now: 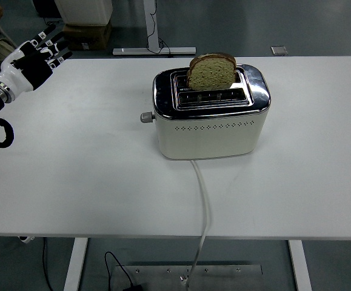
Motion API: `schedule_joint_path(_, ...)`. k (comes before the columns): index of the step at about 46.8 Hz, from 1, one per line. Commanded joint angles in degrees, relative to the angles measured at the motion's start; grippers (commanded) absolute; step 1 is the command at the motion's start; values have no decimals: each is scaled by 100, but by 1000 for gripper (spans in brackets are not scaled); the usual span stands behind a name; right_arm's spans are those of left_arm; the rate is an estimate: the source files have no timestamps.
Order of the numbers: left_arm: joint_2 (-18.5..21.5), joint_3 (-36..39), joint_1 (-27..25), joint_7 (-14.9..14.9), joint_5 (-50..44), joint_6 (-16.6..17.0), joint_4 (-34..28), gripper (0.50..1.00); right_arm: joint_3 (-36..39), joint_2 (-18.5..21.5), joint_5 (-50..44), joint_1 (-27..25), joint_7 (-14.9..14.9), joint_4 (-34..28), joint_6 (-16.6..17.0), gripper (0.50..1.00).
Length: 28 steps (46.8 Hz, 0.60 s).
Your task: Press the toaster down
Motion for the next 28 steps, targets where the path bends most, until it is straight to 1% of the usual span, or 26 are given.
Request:
schedule_joint_path(1,194,4,-10,5,0,138,-387,1000,3,-1,0,2,1,2,0,998)
schedule_joint_path(8,703,21,-106,40,8,375,-1353,1000,-5,-1,0,2,1,2,0,998)
schedule_joint_path(14,1055,39,-326,58,26,446,-1881,1000,-5,-1,0,2,-8,2,0,998)
schedule_joint_path(17,1222,39,-457,224,35,437,-2118,1000,-5,-1,0,2,1,2,0,998)
schedule_joint_path(22,1460,83,-686,628,70,428,-2497,1000,3,-1,0,2,1,2,0,998)
schedule_joint_path(25,1565,197,-853,743,262,420,-2673,1000,3,-1,9,2,-8,2,0,998)
schedule_joint_path(28,1627,372,-1020,761,622,393,-2804,1000,3,-1,0,2,-8,2,0,998)
